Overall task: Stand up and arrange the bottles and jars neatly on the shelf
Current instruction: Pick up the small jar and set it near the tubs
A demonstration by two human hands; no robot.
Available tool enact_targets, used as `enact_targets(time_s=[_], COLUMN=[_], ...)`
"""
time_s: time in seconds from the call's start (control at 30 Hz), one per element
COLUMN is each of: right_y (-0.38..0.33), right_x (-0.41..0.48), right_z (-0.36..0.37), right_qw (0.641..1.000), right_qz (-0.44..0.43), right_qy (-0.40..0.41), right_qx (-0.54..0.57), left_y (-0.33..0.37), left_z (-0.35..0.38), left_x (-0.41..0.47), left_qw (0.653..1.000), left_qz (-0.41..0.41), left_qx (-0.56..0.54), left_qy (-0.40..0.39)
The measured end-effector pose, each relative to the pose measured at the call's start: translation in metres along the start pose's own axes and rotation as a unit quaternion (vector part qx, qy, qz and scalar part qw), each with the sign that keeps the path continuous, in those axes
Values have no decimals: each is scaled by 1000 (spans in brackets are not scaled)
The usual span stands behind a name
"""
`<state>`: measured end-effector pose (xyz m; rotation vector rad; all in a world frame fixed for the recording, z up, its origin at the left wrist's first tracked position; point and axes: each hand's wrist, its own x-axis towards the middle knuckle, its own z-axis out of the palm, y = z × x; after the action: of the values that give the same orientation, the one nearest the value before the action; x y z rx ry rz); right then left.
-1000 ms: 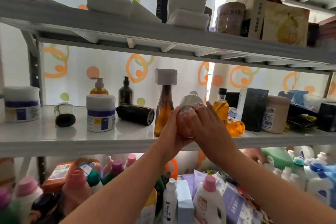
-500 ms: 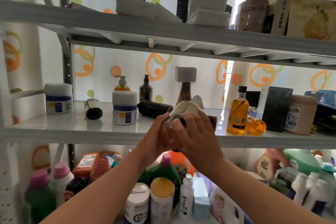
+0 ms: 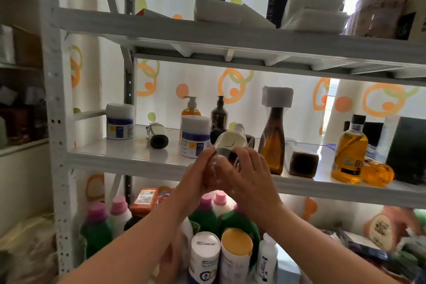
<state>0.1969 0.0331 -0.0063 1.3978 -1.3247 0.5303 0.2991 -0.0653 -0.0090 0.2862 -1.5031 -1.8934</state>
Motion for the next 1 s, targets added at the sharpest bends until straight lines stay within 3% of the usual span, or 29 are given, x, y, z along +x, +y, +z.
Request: enact_targets(time_s=[0.3,0.47,0.63,0.8,0.9,1.0], right_y=[5,7,15,25,31,36], right_x=[-14,-19,-16,-14,-8,0], right_z=[20,34,43,54,61,69], right_qw=[983,962,902,842,817,810], right_qz=[92,139,265,395,433,449], right_qy=[-136,-156,-128,-106,-100,-114], right_qx=[83,174,317,352,367,360], left_y=[-6,-4,-5,-7,-8,-12], left_z=[17,24,24,26,31,40], left_x=[6,18,39,54,63,70], left_qw=[987,969,946,932,925,897], left_qz=[-22,-25,-4,14,16,23], left_qx=[118,171,263,323,342,403], left_qy=[105,175,191,164,165,181])
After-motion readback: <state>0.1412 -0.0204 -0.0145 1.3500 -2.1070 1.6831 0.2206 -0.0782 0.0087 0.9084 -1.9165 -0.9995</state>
